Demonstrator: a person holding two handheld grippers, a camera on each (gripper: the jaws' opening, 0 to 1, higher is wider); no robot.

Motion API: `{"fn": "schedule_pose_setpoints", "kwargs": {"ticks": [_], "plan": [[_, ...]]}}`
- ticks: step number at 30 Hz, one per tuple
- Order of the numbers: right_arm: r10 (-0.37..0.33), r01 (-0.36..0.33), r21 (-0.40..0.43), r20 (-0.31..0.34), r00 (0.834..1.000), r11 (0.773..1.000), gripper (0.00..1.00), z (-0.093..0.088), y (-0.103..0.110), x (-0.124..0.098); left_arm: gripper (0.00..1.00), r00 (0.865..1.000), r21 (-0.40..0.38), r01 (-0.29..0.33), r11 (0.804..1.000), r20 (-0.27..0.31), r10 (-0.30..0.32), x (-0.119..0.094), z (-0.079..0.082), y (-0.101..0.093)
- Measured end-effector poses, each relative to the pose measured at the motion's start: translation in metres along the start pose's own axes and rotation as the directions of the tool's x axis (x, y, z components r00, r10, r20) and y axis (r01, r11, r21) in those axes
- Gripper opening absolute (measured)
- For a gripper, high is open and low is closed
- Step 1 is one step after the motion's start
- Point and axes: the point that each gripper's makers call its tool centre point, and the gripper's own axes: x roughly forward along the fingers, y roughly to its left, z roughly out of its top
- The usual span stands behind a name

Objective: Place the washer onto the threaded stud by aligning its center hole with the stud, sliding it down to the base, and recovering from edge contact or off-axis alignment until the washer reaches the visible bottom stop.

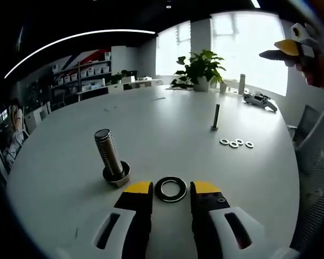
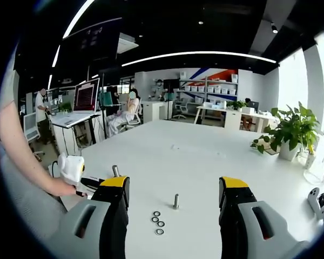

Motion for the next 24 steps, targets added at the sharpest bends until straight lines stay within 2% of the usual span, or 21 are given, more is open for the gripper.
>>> {"fn": "schedule_pose_setpoints", "kwargs": {"ticks": [6,24], "plan": [[0.002,-0.002,-0.001,-0.001,1.000,1.000,0.69,-0.0003,0.0008,0.0000,0.22,1.000,0.007,0.003,1.000,0.000,-0.003,0.0018,0.0003,-0.0008],[0.006,-0.006,0.003,0.001,1.000,1.000,0.69,0.0003,0.0016,-0.0001,0.22,1.000,0.010,0.004,1.000,-0.007,-0.004,-0.0043,-0.0027,-0.0014]]}}
